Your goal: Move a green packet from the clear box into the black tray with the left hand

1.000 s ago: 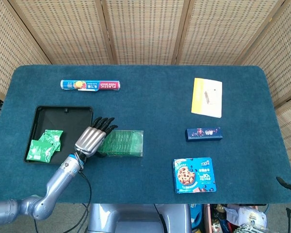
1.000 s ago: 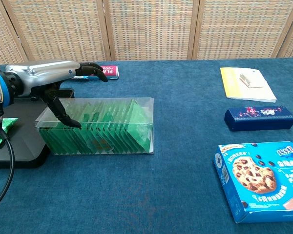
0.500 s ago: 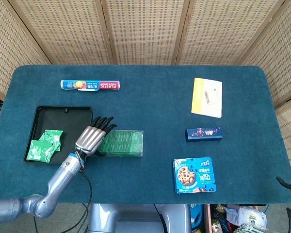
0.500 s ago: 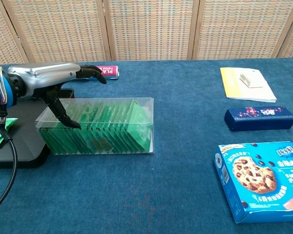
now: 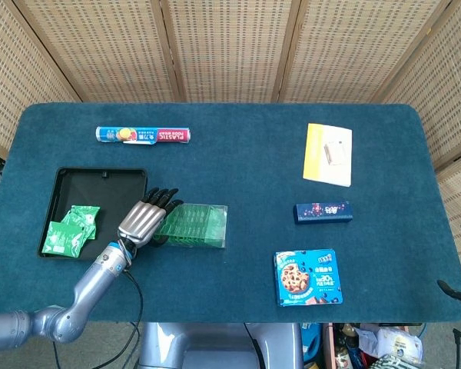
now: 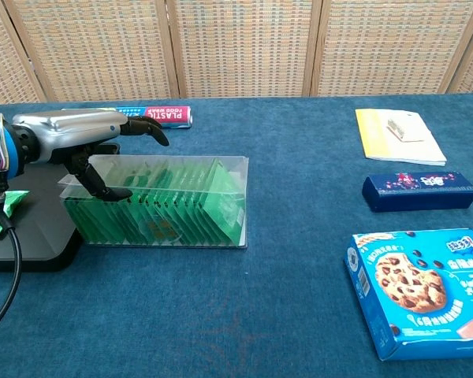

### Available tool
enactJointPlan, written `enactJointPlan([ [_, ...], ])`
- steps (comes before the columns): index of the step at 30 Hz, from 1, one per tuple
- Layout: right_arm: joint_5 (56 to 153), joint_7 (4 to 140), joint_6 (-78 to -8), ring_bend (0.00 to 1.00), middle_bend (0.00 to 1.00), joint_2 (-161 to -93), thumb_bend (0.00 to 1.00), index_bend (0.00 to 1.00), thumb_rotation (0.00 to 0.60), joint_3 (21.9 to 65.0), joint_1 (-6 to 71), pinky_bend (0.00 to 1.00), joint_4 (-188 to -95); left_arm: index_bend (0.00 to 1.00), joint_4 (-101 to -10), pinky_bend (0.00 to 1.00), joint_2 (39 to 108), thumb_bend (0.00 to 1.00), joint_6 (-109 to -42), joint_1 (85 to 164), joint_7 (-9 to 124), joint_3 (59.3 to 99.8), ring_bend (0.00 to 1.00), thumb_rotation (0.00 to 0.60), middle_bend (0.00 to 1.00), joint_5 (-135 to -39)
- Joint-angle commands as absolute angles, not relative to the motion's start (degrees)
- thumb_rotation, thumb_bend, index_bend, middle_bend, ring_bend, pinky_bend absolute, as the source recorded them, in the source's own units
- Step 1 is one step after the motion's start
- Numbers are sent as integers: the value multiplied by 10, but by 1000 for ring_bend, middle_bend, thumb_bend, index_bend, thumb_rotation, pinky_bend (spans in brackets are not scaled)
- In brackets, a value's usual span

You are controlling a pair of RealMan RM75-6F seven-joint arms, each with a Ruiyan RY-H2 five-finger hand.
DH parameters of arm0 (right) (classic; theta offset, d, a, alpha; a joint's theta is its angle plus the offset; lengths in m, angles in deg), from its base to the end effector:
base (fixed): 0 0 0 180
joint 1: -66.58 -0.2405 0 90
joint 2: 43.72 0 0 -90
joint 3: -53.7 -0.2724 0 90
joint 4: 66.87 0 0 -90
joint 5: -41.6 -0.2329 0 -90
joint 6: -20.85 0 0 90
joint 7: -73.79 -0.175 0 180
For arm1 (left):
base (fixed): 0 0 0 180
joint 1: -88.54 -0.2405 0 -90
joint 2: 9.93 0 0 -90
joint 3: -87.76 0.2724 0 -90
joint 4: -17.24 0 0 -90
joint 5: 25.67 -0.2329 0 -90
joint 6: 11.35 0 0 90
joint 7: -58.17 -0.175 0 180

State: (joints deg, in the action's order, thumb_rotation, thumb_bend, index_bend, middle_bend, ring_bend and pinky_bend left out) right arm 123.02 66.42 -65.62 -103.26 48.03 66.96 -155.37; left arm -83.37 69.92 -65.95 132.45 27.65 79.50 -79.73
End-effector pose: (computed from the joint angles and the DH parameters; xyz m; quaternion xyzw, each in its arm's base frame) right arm -0.3779 -0.1934 0.2014 0.5354 -0.3973 0.3713 0.6462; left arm -0.1355 0.3576 -0.0266 -0.7716 -0.3823 -0.3192 0.3957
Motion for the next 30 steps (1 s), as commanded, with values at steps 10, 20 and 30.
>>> enactJointPlan([
  [10,1230,664,-655,0,0,-1033,0,0,600,481,669,0,-1553,204,-851,0,674,384,-639,1334,322,782,0,600,0,-773],
  [20,1229,663,-653,0,0,-1033,0,0,600,481,669,0,-1553,204,-859,0,636,384,-612,1355,358,757,0,600,0,-712],
  [30,1227,667,-649,0,0,-1035,0,0,600,481,667,0,-1553,204,-836,0,602,385,-551,1391,404,726,0,600,0,-605],
])
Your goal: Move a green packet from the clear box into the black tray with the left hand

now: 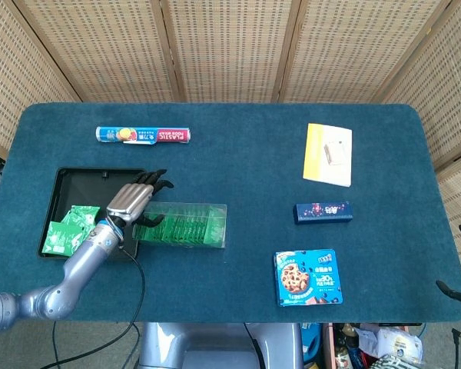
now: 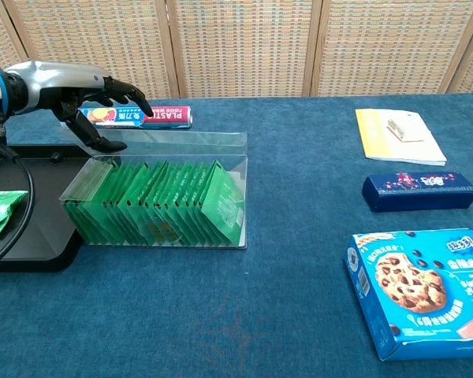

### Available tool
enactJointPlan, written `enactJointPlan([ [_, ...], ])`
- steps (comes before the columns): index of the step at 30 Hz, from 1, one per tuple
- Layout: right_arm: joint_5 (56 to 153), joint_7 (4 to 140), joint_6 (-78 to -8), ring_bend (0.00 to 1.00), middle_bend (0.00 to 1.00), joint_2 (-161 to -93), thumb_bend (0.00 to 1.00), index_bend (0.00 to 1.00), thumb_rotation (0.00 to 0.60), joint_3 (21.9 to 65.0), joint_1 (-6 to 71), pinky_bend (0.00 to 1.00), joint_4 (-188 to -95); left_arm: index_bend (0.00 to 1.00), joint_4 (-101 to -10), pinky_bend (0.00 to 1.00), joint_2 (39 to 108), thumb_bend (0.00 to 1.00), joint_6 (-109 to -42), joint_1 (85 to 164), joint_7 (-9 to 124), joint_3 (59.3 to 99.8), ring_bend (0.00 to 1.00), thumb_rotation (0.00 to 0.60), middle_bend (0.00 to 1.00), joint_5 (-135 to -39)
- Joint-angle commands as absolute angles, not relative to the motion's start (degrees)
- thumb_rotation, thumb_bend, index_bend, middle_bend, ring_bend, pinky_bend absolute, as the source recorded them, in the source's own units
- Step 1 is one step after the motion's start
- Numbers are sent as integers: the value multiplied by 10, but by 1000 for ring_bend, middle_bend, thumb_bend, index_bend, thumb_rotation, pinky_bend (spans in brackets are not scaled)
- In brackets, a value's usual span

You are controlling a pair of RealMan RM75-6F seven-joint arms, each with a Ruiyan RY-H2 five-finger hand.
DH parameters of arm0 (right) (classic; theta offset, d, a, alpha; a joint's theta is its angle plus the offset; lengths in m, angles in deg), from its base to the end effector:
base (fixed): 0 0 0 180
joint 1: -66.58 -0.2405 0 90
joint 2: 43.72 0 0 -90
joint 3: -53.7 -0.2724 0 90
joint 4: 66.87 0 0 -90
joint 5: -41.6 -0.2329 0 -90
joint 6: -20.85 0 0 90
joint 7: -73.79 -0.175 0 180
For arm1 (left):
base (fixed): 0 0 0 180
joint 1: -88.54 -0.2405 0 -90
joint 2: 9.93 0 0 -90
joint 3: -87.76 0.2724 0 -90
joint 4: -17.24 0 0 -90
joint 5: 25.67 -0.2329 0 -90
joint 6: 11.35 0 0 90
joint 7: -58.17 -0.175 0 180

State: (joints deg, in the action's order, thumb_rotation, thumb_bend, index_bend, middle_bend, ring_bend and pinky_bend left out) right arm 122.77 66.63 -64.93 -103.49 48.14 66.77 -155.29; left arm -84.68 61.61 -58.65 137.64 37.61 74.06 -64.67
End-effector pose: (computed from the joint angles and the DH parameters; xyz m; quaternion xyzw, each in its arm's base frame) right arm -0.3793 -0.1941 0.1983 0.5368 -0.4017 0.3671 0.6448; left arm -0.1296 0.4016 0.0169 -0.7038 -0.4965 -0.3317 0.3848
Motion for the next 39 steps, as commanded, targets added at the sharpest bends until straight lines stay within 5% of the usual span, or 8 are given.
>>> enactJointPlan([
  [1,1227,668,-649,0,0,-1035,0,0,600,481,667,0,-1553,204,-832,0,597,385,-533,1396,417,720,0,600,0,-591],
  [11,1220,678,-639,0,0,-1040,0,0,600,481,664,0,-1550,204,-742,0,565,385,-410,1450,490,721,0,600,0,-503],
  [32,1205,695,-621,0,0,-1051,0,0,600,480,657,0,-1540,204,-611,0,605,403,-322,1482,571,774,0,600,0,-497],
  [36,1203,698,-620,0,0,-1052,0,0,600,480,657,0,-1540,20,-601,0,607,406,-313,1480,586,774,0,600,0,-513],
  [39,1202,698,-619,0,0,-1052,0,0,600,481,657,0,-1540,0,-599,0,607,407,-317,1475,596,768,0,600,0,-523],
])
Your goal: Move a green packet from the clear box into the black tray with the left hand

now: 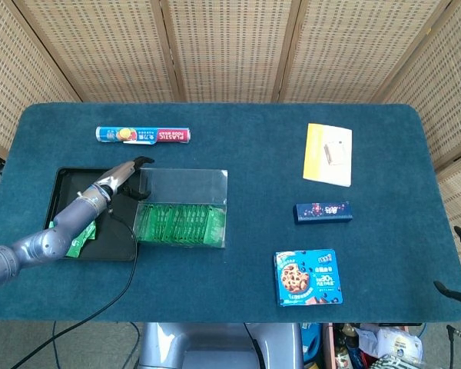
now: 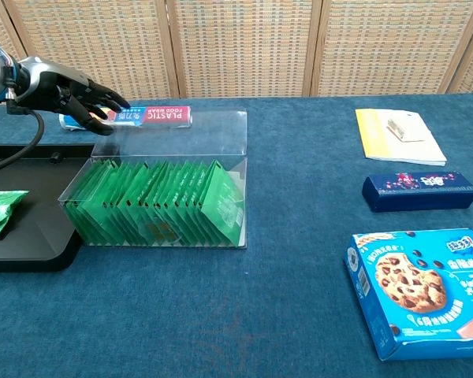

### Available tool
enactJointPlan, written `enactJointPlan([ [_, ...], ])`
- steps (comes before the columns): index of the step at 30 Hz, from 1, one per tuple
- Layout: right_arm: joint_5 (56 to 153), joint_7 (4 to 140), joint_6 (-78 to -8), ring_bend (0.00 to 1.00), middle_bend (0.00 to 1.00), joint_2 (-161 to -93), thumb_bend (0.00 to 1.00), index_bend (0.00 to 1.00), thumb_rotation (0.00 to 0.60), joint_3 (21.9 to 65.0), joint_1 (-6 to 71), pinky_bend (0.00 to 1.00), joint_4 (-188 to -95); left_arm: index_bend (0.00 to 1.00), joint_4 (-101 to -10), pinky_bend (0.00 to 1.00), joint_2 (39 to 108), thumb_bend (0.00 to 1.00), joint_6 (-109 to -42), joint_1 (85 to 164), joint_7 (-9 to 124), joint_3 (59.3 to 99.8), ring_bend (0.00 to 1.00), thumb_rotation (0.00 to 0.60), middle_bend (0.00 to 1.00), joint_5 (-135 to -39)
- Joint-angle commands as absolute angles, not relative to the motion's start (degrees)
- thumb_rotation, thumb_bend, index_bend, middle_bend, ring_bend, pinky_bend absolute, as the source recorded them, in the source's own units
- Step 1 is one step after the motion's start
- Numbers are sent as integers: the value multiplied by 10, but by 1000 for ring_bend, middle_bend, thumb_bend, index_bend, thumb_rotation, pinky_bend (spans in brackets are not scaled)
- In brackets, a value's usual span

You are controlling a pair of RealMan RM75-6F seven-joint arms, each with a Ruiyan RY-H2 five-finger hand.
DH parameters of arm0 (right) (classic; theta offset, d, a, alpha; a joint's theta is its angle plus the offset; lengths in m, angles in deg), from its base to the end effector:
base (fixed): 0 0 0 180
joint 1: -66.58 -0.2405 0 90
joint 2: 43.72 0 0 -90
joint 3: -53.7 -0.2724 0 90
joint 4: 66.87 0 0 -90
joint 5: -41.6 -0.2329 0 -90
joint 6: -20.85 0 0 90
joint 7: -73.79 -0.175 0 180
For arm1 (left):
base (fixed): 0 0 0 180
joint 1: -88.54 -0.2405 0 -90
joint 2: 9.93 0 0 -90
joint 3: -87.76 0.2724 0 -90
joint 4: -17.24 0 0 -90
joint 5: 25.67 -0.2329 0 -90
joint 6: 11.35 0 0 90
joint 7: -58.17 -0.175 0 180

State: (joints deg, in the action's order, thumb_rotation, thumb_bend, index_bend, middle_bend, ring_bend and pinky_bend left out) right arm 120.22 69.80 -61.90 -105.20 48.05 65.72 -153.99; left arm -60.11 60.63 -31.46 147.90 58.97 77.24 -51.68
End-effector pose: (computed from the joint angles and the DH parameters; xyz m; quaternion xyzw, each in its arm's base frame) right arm -0.3899 -0.2001 0.1866 0.5411 -0.4096 0.3356 0.6533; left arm -0.1786 0.4870 0.0338 -0.6091 -0.6519 -0.2805 0.3540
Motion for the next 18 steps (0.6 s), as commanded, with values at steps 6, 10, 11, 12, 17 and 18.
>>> enactJointPlan([
  [6,1202,697,-619,0,0,-1052,0,0,600,480,657,0,-1540,0,-627,0,589,407,-385,1447,610,740,0,600,0,-589],
  [10,1203,696,-619,0,0,-1051,0,0,600,480,657,0,-1540,0,-667,0,570,408,-461,1425,595,733,0,600,0,-662],
  [11,1203,696,-619,0,0,-1051,0,0,600,480,657,0,-1540,0,-678,0,565,407,-475,1420,590,734,0,600,0,-681],
  [12,1203,696,-619,0,0,-1051,0,0,600,480,657,0,-1540,0,-690,0,560,405,-486,1416,584,736,0,600,0,-700],
  [17,1202,694,-622,0,0,-1050,0,0,600,479,658,0,-1541,156,-740,0,538,399,-523,1393,559,760,0,600,0,-825],
  [18,1202,694,-622,0,0,-1049,0,0,600,479,658,0,-1542,214,-745,0,538,399,-527,1388,561,768,0,600,0,-856],
])
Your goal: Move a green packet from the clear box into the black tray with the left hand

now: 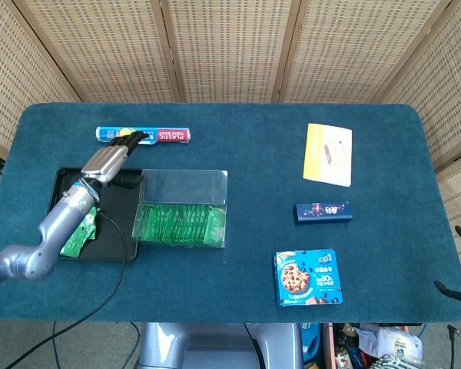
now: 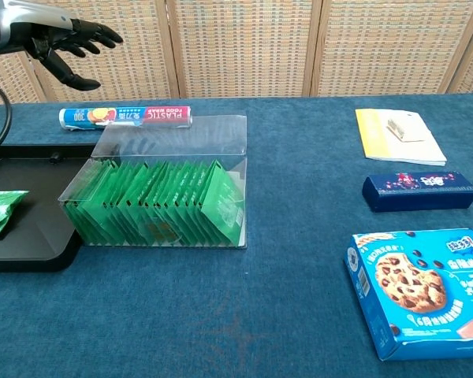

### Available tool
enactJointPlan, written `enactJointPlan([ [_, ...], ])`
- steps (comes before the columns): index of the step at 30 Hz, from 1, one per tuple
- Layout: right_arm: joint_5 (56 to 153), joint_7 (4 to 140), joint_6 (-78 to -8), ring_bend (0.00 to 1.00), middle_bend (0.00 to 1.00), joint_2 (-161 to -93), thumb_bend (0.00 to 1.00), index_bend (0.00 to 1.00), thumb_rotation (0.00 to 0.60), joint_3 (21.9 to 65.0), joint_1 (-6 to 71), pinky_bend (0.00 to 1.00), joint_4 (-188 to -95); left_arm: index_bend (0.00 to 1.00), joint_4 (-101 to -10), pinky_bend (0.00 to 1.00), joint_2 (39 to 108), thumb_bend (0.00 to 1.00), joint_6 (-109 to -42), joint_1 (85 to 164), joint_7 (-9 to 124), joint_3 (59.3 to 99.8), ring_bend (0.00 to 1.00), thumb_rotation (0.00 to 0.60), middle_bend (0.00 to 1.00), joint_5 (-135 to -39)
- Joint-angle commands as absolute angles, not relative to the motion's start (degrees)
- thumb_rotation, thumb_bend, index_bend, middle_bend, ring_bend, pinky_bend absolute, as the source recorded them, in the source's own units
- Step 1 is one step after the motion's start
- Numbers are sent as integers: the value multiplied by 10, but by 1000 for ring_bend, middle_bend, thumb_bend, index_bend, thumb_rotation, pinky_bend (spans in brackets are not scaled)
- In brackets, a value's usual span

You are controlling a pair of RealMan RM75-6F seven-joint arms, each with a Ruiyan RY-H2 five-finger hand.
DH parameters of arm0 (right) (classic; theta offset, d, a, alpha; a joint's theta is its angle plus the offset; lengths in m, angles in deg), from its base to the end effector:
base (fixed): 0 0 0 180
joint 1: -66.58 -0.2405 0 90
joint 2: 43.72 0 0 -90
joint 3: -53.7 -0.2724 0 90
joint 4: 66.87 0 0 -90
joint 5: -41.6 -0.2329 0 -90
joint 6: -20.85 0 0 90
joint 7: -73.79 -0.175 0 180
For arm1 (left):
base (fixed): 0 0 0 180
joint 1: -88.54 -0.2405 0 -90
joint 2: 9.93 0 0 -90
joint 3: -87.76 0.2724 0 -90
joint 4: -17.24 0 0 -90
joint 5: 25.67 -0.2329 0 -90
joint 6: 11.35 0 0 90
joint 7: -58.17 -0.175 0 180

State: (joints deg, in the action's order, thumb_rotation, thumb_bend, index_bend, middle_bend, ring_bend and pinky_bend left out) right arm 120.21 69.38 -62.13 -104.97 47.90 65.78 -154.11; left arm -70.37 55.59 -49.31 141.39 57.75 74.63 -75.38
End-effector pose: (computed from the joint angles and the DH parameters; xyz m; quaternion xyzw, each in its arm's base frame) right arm -0.3893 -0.2004 0.1889 0.5386 -0.4092 0.3392 0.6538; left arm -0.1511 0.4701 0.0797 -0.6891 -0.4788 -0.3602 0.4076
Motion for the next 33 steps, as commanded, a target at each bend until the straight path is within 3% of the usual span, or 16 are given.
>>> enactJointPlan([
  [1,1202,694,-622,0,0,-1049,0,0,600,479,658,0,-1542,260,-746,0,539,399,-528,1385,566,771,0,600,0,-875],
  [4,1202,696,-622,0,0,-1049,0,0,600,479,658,0,-1542,339,-746,0,544,399,-532,1377,583,783,0,600,0,-932],
  [13,1195,700,-613,0,0,-1051,0,0,600,476,653,0,-1541,443,-703,0,592,399,-553,1383,624,805,0,600,0,-1054],
  [33,1184,695,-609,0,0,-1052,0,0,600,473,654,0,-1533,463,-579,0,691,399,-569,1415,602,855,0,600,0,-1163],
])
